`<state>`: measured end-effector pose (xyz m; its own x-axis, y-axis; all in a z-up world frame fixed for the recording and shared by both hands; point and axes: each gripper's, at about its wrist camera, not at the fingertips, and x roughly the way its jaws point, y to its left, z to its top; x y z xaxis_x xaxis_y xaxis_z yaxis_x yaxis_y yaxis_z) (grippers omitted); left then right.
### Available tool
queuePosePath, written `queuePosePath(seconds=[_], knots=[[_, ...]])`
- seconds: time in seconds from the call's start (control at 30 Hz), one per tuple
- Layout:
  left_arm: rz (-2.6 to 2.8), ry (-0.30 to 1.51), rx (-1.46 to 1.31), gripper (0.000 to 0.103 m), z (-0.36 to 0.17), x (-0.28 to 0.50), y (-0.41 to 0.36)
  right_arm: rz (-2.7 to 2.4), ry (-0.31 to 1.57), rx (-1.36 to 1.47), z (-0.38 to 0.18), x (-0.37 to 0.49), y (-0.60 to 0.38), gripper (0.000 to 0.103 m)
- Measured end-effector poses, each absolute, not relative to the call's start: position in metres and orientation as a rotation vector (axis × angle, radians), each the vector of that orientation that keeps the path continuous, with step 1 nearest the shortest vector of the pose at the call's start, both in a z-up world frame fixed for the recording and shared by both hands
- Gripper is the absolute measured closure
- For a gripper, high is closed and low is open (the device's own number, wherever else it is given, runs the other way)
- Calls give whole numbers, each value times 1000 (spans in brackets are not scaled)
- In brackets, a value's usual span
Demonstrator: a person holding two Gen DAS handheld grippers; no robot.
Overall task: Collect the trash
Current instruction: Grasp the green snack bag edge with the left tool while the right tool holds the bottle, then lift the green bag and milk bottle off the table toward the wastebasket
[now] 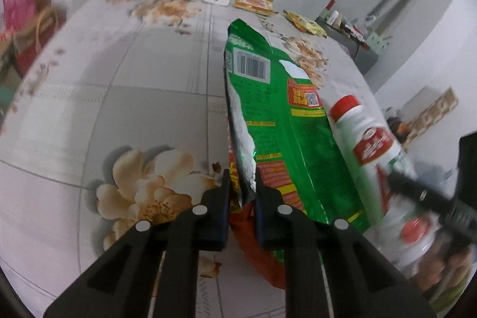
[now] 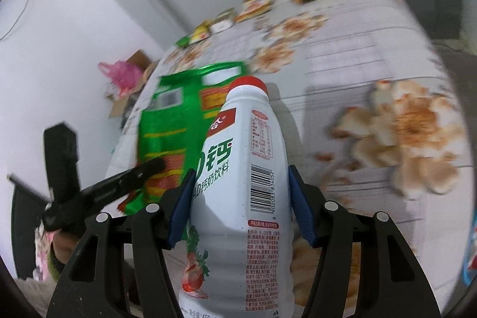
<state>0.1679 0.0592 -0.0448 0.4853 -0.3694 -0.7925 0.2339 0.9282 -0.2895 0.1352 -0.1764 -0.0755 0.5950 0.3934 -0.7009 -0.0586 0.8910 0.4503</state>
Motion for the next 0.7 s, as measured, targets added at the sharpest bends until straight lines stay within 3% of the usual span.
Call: queuePosePath(seconds=[0.7], knots=[[-320,910,50,91,-35,158,37,248,985,444,-92,156,-194,43]])
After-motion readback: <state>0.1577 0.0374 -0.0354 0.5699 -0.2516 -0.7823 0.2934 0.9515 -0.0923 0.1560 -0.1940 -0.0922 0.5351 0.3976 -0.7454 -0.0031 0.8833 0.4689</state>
